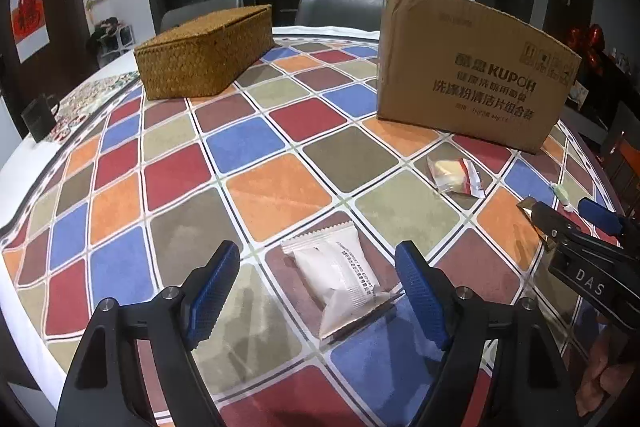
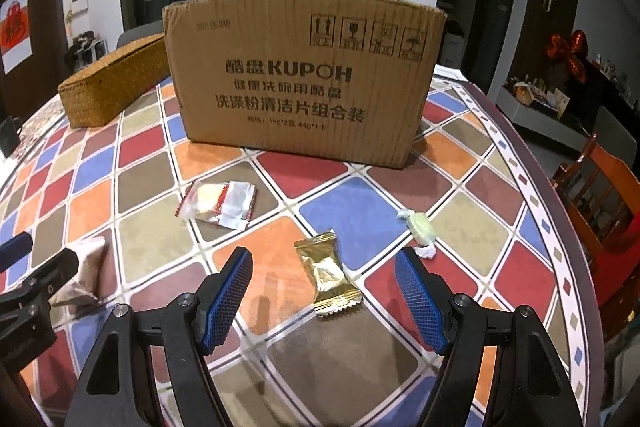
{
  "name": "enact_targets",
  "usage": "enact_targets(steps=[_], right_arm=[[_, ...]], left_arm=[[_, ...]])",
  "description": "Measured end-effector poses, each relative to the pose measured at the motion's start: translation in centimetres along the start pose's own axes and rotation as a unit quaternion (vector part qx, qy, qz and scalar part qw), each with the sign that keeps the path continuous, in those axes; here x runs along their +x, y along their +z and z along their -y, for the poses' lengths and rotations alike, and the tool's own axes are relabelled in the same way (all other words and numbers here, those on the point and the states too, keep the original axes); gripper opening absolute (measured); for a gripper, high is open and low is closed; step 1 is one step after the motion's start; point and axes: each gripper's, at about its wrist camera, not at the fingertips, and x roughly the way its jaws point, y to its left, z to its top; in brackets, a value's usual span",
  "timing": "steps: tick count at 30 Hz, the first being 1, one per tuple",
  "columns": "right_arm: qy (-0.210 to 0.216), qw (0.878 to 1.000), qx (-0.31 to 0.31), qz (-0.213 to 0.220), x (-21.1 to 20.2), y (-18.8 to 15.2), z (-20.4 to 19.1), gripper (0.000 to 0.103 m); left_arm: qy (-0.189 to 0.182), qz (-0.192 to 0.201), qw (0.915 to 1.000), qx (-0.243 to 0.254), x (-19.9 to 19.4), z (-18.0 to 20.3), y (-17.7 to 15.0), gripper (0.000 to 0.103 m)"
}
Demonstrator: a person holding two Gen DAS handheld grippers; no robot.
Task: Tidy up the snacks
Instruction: 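Grasp the white snack packet with the left tool while the right tool grasps the gold-wrapped candy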
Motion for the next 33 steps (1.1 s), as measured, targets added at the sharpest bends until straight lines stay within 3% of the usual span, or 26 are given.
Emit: enact_targets(steps=[5, 15, 20, 22, 33], right_arm=[[0.004, 1.0, -0.004, -0.013, 1.2, 0.1, 0.1, 0.065], [0.017, 0.999, -0.003, -0.041, 3.0, 0.1, 0.1, 0.049], [0.027, 0.999, 0.002, -0.045, 3.4, 0.1, 0.2, 0.036], [0.031, 0.999, 0.002, -0.044, 3.3, 0.1, 0.1, 0.026], [0.038, 0.998, 0.009, -0.039, 2.7, 0.0, 0.2, 0.023]], left_arm=[[0.002, -0.007, 1.0, -0.001, 0.7, 0.3, -0.3, 0.076], [-0.008, -0.026, 0.9996, -0.005, 1.7, 0.5, -0.6, 0.058], [-0.015, -0.037, 0.9992, -0.001, 2.2, 0.7, -0.8, 0.041], [-0.016, -0.037, 0.9992, 0.001, 2.2, 0.7, -0.8, 0.039], [-0.02, -0.025, 0.9995, 0.004, 1.4, 0.8, -0.4, 0.037]])
